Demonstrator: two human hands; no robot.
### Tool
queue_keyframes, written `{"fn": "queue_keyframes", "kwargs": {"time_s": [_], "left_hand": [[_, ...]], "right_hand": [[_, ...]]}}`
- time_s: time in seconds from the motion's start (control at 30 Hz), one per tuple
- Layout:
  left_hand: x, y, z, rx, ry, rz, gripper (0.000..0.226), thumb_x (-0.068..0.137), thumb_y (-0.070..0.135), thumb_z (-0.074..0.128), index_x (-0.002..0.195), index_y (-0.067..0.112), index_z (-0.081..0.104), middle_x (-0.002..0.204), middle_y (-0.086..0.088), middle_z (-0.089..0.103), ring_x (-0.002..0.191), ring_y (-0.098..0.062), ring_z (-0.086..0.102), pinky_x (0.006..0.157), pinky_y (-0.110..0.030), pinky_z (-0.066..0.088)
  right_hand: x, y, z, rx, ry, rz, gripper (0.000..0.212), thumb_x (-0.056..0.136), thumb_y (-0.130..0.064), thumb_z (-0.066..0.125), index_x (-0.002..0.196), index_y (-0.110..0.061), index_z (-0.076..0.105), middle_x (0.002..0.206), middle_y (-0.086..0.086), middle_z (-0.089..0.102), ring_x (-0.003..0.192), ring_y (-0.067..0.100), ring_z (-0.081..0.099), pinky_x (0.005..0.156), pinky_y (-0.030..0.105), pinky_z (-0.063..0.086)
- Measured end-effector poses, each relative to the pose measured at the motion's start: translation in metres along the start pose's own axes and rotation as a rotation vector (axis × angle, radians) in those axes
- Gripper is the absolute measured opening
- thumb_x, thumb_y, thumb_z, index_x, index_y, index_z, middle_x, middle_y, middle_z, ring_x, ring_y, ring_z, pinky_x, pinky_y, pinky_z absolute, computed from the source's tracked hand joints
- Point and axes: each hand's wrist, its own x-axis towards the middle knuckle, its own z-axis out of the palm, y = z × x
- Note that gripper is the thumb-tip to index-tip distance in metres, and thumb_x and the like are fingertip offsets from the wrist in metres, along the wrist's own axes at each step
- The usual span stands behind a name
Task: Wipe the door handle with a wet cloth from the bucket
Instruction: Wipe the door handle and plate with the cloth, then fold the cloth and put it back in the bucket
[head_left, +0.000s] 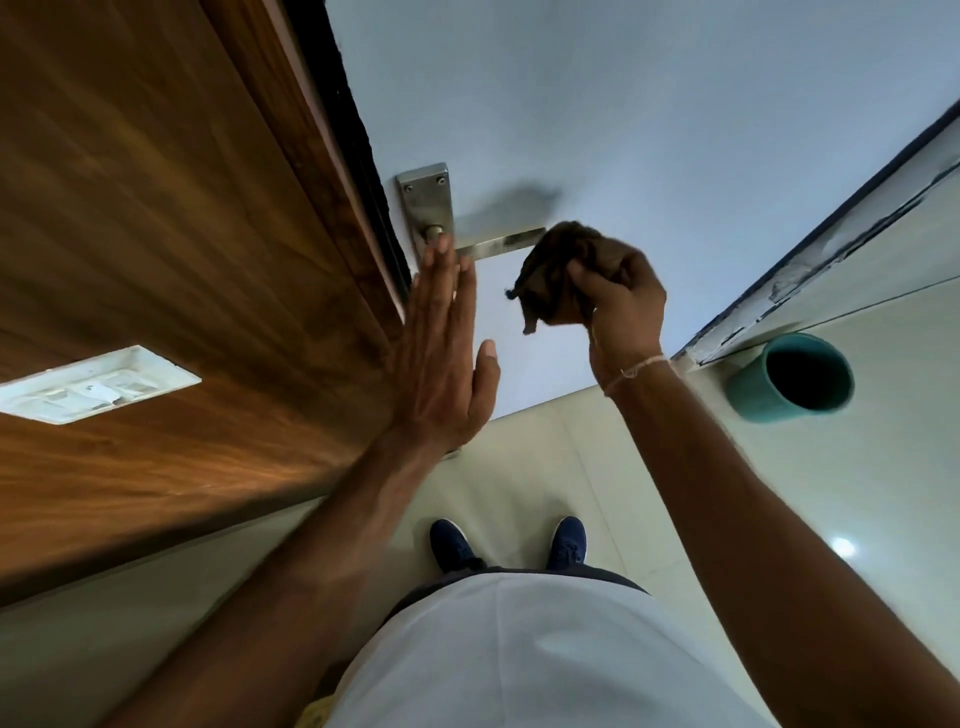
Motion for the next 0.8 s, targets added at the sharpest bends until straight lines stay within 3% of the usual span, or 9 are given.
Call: {"fn": "queue_keyframes", "kwargs": {"time_s": [0.07,0.13,0.2,0.27,0.33,0.43,0.6,0.73,0.8], "left_hand": [[0.007,0.003,0.007,-0.146,-0.083,-0.023,0.062,0.108,0.02,0.042,0.166,-0.001,0.032,0.177,-0.021,0.023,0.168,-0.032,0.02,0.136,-0.05,0.024],[0.015,0.006,0.013,-0.293,-0.16,-0.196,0.056,0.112,0.03,0.035,0.162,0.007,0.044,0.17,-0.012,0.043,0.16,-0.02,0.037,0.133,-0.037,0.032],[0.024,0.012,0.017,-0.497,-0.213,-0.435,0.055,0.111,0.038,0.033,0.151,0.011,0.059,0.151,-0.006,0.065,0.143,-0.013,0.057,0.124,-0.037,0.044],[0.033,0.015,0.019,-0.676,-0.239,-0.628,0.053,0.107,0.044,0.037,0.14,0.014,0.067,0.132,-0.001,0.075,0.127,-0.009,0.067,0.116,-0.038,0.051],[0.043,0.016,0.02,-0.764,-0.301,-0.724,0.046,0.108,0.047,0.043,0.131,0.017,0.069,0.122,0.001,0.076,0.119,-0.011,0.071,0.114,-0.043,0.055],[0.05,0.018,0.019,-0.844,-0.412,-0.779,0.046,0.113,0.049,0.048,0.124,0.012,0.071,0.116,-0.008,0.078,0.114,-0.02,0.074,0.104,-0.045,0.062],[0.05,0.018,0.018,-0.895,-0.424,-0.817,0.032,0.105,0.04,0.068,0.106,0.009,0.075,0.105,-0.012,0.076,0.102,-0.021,0.075,0.074,-0.03,0.065],[0.047,0.006,0.007,-0.936,-0.467,-0.882,0.034,0.097,0.032,0.079,0.118,0.006,0.075,0.113,-0.013,0.081,0.105,-0.023,0.08,0.08,-0.039,0.068],[0.046,0.001,0.0,-0.949,-0.469,-0.925,0.034,0.096,0.027,0.08,0.12,0.003,0.075,0.114,-0.017,0.08,0.105,-0.027,0.079,0.084,-0.043,0.068]], "right_hand": [[-0.007,0.006,-0.013,0.166,-0.06,0.187,0.036,0.091,0.005,0.061,0.127,0.005,0.063,0.119,0.03,0.07,0.109,0.046,0.072,0.085,0.068,0.06],[-0.013,0.009,-0.026,0.317,-0.079,0.315,0.048,0.093,0.001,0.054,0.141,0.01,0.055,0.134,0.031,0.063,0.123,0.05,0.064,0.1,0.074,0.053],[-0.02,0.005,-0.036,0.448,-0.056,0.379,0.046,0.096,-0.002,0.048,0.139,0.011,0.055,0.135,0.029,0.058,0.122,0.048,0.064,0.093,0.066,0.06],[-0.029,0.0,-0.041,0.531,-0.073,0.402,0.033,0.098,-0.005,0.045,0.127,0.003,0.059,0.121,0.023,0.059,0.108,0.042,0.066,0.084,0.056,0.063],[-0.036,-0.003,-0.043,0.552,-0.104,0.411,0.026,0.103,-0.017,0.049,0.119,-0.001,0.062,0.112,0.02,0.066,0.102,0.04,0.072,0.086,0.057,0.062],[-0.045,-0.003,-0.039,0.466,-0.155,0.432,0.05,0.103,-0.039,0.063,0.132,0.002,0.066,0.133,0.026,0.068,0.124,0.045,0.069,0.102,0.068,0.055],[-0.051,0.011,-0.028,0.281,-0.137,0.434,0.047,0.099,-0.014,0.055,0.142,0.005,0.058,0.145,0.035,0.059,0.128,0.056,0.063,0.091,0.064,0.06],[-0.051,0.011,-0.024,0.331,-0.105,0.442,0.028,0.099,-0.006,0.039,0.105,-0.005,0.066,0.12,0.023,0.072,0.107,0.046,0.069,0.081,0.061,0.062],[-0.048,0.012,-0.025,0.328,-0.139,0.452,0.028,0.098,-0.007,0.039,0.108,-0.002,0.065,0.12,0.022,0.072,0.11,0.047,0.068,0.081,0.063,0.061]]}}
